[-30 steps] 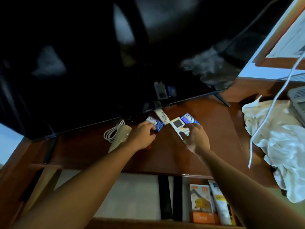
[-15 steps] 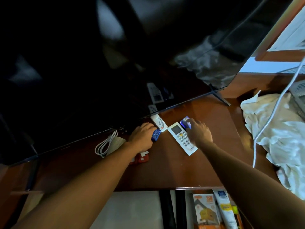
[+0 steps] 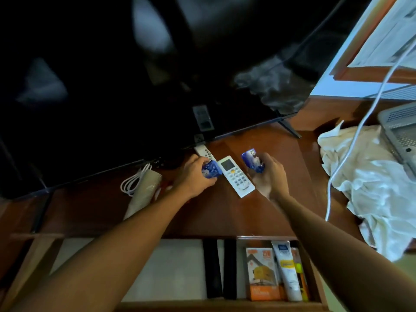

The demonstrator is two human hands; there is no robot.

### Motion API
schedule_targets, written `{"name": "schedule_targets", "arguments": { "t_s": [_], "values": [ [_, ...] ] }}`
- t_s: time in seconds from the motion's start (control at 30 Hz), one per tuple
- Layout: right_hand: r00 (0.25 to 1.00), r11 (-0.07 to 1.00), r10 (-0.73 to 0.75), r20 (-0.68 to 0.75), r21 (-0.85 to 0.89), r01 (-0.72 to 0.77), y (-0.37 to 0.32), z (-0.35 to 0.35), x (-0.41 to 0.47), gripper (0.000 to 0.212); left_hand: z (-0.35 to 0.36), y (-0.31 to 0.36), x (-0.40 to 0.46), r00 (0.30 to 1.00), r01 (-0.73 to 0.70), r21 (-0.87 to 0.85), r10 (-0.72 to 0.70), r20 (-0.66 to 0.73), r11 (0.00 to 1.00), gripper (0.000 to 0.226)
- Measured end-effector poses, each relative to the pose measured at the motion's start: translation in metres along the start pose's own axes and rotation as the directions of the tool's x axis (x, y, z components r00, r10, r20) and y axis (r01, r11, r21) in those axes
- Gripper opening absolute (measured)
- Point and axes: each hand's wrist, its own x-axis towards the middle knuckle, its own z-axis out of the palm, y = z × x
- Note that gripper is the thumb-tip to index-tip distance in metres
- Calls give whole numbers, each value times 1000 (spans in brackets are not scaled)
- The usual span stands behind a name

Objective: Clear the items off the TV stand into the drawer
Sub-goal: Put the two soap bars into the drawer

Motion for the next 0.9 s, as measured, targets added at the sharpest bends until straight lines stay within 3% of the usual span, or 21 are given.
{"name": "schedule_targets", "arguments": {
  "t_s": [0.07, 0.2, 0.27, 0.43, 0.53, 0.67, 0.8, 0.9],
  "values": [
    [1000, 997, -13, -24, 81, 15, -7, -5, -22, 49, -2, 13, -16, 999, -10, -68, 7, -44, 998, 64],
    [999, 963, 7, 36, 269, -17, -22, 2, -83, 82, -3, 19, -72, 995, -3, -171, -14, -97, 985, 52],
    [996, 958, -5, 91, 285, -21, -25, 12, -122, 84, 0, 12, -111, 997, 18, -198, -34, -75, 980, 45],
    [958, 977, 37, 285, 191, -95, -9, 45, -210, 61, 23, -24, -204, 974, 219, -222, -201, 101, 950, 42],
    [895, 980, 106, 433, 104, -167, 0, 65, -240, 59, 44, -46, -230, 920, 365, -86, -345, 186, 927, 42],
    [846, 970, 205, 492, 12, -241, -2, 91, -243, 59, 68, -65, -228, 817, 525, 63, -523, 243, 849, 50],
    [792, 965, 248, 558, -75, -250, -6, 122, -240, 78, 92, -86, -216, 752, 587, 112, -591, 292, 802, 50],
    [762, 967, 252, 597, -128, -220, -11, 139, -238, 68, 102, -97, -212, 737, 589, 80, -576, 353, 804, 29]
  ]
}}
